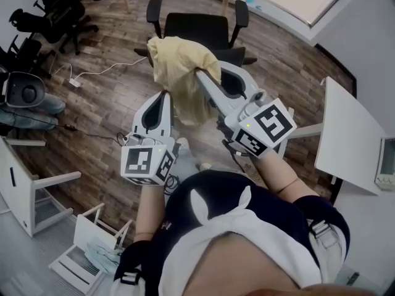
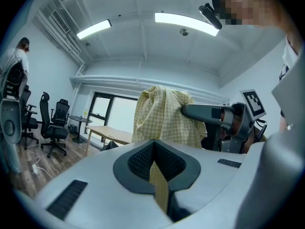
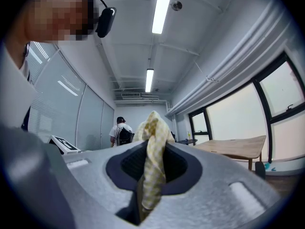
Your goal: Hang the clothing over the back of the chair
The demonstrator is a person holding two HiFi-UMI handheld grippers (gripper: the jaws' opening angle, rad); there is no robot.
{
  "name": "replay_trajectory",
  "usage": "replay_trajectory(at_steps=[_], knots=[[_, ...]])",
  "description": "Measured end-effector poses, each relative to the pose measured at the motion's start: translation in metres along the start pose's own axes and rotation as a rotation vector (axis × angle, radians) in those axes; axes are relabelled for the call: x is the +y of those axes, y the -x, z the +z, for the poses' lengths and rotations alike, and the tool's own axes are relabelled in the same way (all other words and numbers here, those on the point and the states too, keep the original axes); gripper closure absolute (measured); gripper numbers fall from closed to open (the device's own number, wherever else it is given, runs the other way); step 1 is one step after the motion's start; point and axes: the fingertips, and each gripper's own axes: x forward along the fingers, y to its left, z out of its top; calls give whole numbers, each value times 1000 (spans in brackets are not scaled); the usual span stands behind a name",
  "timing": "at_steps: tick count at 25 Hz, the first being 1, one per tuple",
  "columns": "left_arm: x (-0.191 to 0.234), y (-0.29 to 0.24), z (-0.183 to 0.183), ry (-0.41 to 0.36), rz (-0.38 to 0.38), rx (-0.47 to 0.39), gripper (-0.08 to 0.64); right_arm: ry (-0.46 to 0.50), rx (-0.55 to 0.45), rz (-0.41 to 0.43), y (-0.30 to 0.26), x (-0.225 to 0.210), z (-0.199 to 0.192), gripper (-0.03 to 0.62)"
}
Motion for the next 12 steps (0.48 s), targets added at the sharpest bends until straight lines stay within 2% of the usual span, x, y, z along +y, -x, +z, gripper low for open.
replay_trajectory(at_steps=[12], knots=[[24,-11,8,19,-33,-17,555,43,-9,-36,-27,-7,10,534]])
